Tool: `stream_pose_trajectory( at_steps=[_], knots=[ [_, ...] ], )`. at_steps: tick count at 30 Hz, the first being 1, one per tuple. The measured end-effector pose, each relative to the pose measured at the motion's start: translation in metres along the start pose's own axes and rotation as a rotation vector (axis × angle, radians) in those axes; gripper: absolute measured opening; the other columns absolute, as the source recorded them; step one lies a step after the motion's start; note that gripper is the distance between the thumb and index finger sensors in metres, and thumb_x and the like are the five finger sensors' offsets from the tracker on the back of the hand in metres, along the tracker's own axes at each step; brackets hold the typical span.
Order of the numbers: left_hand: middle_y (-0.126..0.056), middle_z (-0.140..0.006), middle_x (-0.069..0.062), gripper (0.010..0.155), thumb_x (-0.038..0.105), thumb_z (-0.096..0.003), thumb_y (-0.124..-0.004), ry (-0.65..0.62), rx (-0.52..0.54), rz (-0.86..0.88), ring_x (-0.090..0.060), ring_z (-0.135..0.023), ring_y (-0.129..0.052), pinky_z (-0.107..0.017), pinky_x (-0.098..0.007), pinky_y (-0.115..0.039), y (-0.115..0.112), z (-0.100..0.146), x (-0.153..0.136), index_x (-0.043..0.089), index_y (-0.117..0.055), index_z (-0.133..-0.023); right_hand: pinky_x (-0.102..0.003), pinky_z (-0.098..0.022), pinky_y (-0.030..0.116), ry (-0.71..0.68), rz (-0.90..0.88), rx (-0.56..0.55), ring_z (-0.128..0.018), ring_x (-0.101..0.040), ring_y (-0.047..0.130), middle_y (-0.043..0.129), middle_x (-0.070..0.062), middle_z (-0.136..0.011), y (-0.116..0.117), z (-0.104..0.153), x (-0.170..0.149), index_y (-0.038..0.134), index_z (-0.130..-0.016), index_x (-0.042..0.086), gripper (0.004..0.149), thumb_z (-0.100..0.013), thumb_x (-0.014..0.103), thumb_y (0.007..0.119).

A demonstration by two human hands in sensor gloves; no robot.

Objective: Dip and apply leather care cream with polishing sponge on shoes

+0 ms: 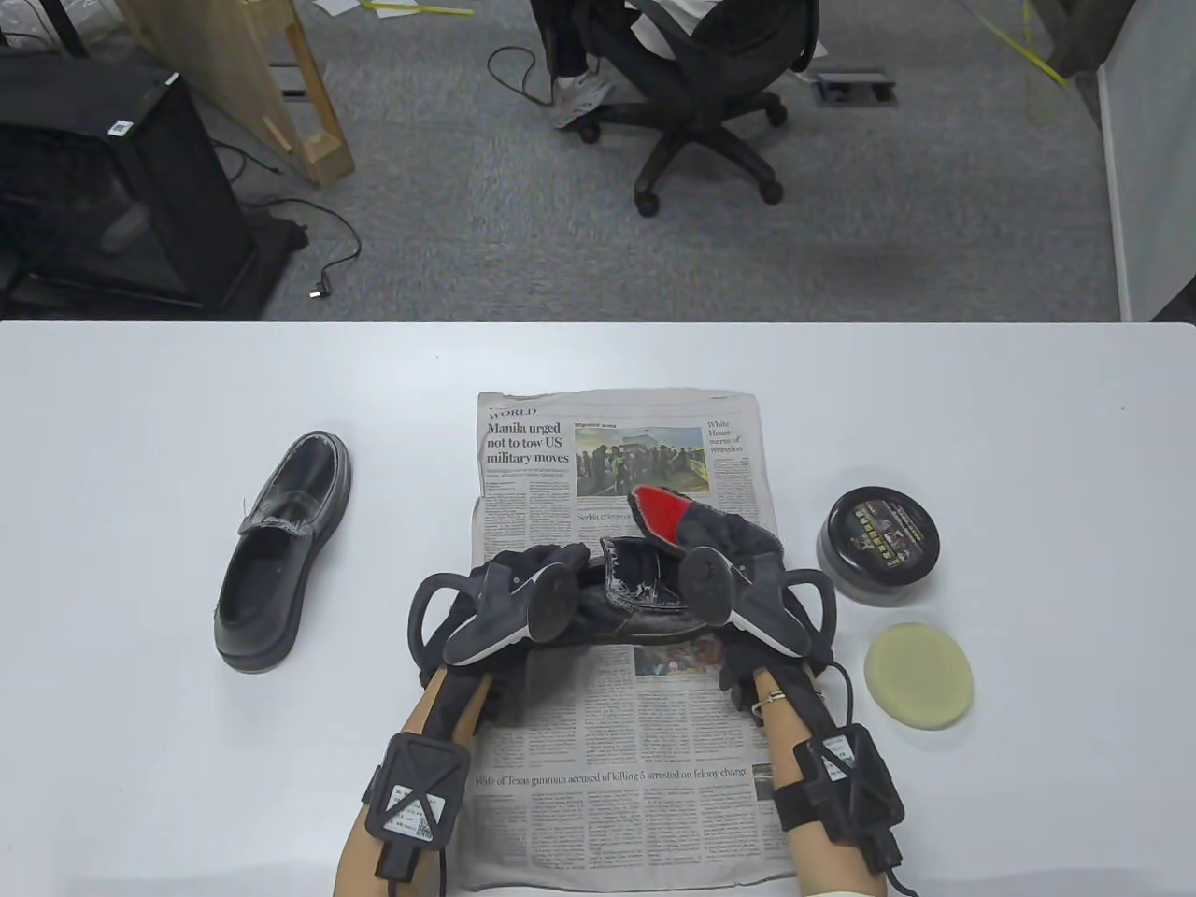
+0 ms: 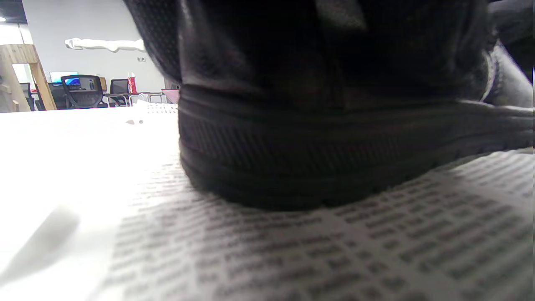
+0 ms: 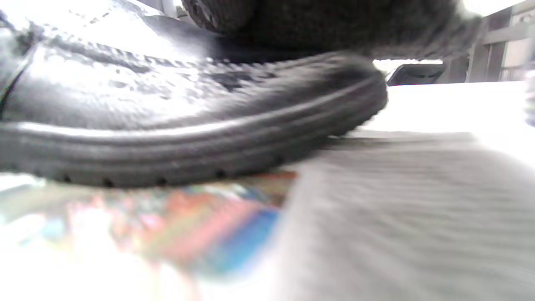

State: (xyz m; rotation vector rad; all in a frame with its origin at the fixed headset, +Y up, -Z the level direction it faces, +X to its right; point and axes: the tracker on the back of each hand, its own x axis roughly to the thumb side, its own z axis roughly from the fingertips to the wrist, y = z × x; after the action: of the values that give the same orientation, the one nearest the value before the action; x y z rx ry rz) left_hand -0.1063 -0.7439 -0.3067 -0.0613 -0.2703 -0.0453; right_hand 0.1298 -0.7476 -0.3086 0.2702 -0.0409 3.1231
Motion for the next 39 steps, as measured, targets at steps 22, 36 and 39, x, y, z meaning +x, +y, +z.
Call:
stream_pose_trajectory(
  at_steps=[22,36,39],
  knots=[
    [-0.077,-0.111,0.011,0.081,0.064,-0.0337,-0.080,-0.002,-0.011,0.043,-0.018,-0.097,-0.082,-0.071,-0.043,-0.075,-0.003,-0.002,-0.003,0.042,-0.056,-0.108,-0.058,-0.072,0.049,-0.010,-0.216,0.050,-0.108,-0.038,0.053,0.055,-0.006,-0.116,-0.007,-0.023,0.035,0.048,-0.111,0.022,0.052,-0.064,0.043,0.046],
    [-0.079,-0.110,0.010,0.081,0.063,-0.0327,-0.081,0.000,-0.030,0.044,-0.019,-0.097,-0.082,-0.072,-0.044,-0.075,-0.003,-0.004,-0.002,0.040,-0.059,-0.107,-0.053,-0.072,0.059,-0.144,-0.080,0.016,-0.106,-0.042,0.052,0.050,-0.010,-0.114,0.000,0.049,0.017,0.047,-0.110,0.020,0.051,-0.064,0.040,0.051],
    [-0.077,-0.111,0.011,0.080,0.063,-0.0325,-0.081,-0.011,-0.042,0.038,-0.018,-0.098,-0.082,-0.073,-0.044,-0.075,-0.003,-0.004,-0.002,0.041,-0.059,-0.106,-0.055,-0.072,0.059,-0.190,-0.178,0.005,-0.105,-0.043,0.054,0.051,-0.012,-0.114,-0.005,0.047,0.033,0.047,-0.110,0.020,0.051,-0.064,0.041,0.050]
  ],
)
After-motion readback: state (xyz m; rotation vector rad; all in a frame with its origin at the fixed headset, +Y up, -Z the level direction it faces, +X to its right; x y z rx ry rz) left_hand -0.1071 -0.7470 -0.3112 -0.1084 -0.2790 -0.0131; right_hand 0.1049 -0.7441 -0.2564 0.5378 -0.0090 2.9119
